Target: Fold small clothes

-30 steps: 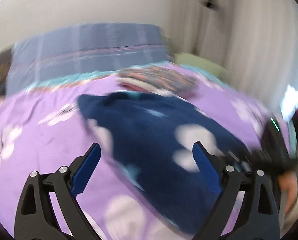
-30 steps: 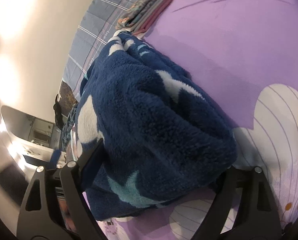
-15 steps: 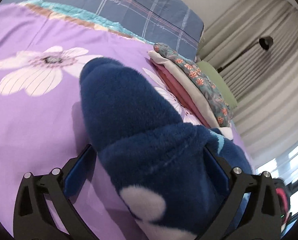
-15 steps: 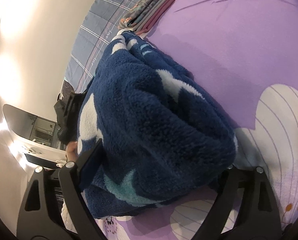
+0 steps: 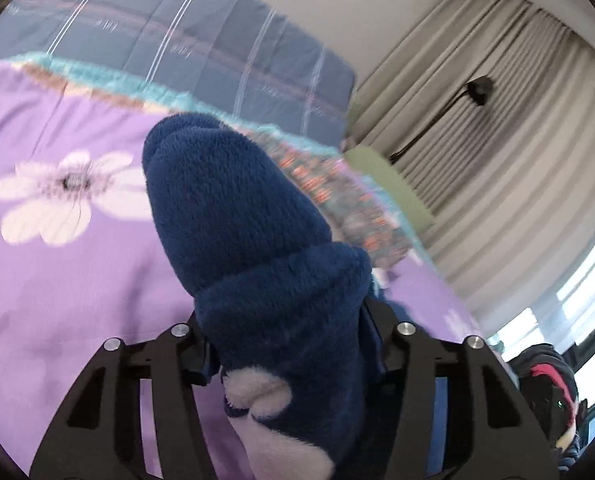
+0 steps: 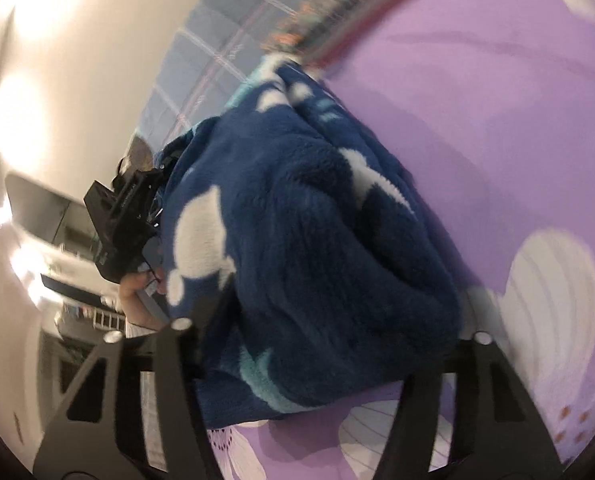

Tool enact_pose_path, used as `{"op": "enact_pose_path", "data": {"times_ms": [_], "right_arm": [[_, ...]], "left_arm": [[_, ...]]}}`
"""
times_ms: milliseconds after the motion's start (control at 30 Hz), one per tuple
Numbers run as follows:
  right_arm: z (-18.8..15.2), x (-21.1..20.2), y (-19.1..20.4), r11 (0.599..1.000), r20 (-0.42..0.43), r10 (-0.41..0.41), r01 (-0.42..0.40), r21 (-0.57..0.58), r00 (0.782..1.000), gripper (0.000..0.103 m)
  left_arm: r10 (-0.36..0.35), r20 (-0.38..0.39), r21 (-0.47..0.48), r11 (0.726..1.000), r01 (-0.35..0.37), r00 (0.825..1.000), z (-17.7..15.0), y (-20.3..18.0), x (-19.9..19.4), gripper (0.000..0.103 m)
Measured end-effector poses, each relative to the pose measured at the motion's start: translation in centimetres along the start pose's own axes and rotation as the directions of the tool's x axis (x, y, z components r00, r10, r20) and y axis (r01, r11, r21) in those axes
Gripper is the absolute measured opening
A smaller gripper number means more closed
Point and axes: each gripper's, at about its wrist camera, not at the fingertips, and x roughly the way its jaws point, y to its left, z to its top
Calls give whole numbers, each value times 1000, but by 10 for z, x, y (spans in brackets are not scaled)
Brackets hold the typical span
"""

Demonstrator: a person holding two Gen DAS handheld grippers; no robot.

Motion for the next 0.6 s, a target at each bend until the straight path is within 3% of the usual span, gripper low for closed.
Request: {"op": "enact_pose_path", "data": {"times_ms": [167,300,467,600], "right_arm": [[28,-15,40,990,62,37,-28,-137,997,49],[67,2,87,954,46,79,-62,-295,996,49],[134,53,143,907,-36,146,-149,-393,989,48],[186,115,196,854,-75,158,-175,-489,985,48]], "left_arm": [[55,91,113,991,-66,994,16,-35,-50,55],[105,201,123,984,-132,974,43,-40,-93,55],[228,303,86,960,-265,925,93,-20,-127,55],[327,371,27,932,-362,869,130,17,-143,55]]}}
